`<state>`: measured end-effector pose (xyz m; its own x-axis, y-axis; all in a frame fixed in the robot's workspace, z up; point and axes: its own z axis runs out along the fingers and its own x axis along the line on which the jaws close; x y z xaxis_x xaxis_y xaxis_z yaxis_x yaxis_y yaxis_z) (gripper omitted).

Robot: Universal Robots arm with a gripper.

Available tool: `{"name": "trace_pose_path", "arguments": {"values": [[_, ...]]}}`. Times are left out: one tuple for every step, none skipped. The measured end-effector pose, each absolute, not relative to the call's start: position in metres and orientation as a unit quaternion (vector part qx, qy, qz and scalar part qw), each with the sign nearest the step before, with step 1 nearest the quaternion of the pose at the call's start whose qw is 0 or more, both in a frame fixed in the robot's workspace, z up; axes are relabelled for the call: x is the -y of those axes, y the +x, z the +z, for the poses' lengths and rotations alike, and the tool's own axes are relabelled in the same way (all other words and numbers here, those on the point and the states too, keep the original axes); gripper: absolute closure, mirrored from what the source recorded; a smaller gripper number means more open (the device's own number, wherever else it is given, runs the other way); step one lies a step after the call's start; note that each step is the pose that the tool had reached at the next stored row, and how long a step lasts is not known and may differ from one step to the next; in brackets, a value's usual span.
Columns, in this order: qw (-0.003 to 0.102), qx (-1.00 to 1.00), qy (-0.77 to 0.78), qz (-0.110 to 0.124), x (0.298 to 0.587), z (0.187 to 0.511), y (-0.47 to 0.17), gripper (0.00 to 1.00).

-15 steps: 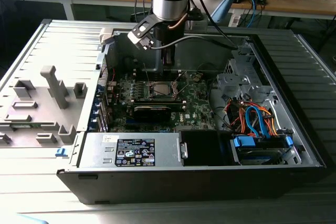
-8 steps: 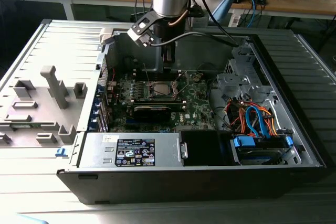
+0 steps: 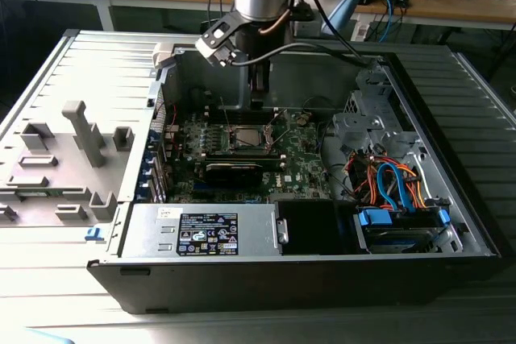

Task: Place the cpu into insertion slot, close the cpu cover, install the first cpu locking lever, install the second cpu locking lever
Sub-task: 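Place the cpu into insertion slot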

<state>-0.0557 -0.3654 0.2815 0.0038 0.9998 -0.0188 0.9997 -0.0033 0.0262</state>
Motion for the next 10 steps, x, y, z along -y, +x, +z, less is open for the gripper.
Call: {"name": "trace_pose_path", "arguments": {"values": [[0.016, -0.706, 0.708, 0.003, 0.3655, 0.2826, -0.0557, 0.89], [0.016, -0.706, 0.708, 0.003, 0.3654, 0.2835, -0.0557, 0.89], [0.016, -0.706, 0.708, 0.003, 0.3654, 0.2849, -0.0557, 0.89], [0.016, -0.706, 0.708, 0.003, 0.3655, 0.2863, -0.0557, 0.89], [0.016, -0.706, 0.708, 0.003, 0.3655, 0.2867, -0.0557, 0.89], [0.016, -0.706, 0.708, 0.003, 0.3654, 0.2872, -0.0557, 0.89], [0.016, -0.706, 0.708, 0.003, 0.3654, 0.2877, -0.0557, 0.89], [0.016, -0.706, 0.708, 0.003, 0.3655, 0.2884, -0.0557, 0.89], [0.016, -0.706, 0.708, 0.003, 0.3655, 0.2895, -0.0557, 0.89], [0.015, -0.706, 0.708, 0.003, 0.3655, 0.2905, -0.0557, 0.89]]}}
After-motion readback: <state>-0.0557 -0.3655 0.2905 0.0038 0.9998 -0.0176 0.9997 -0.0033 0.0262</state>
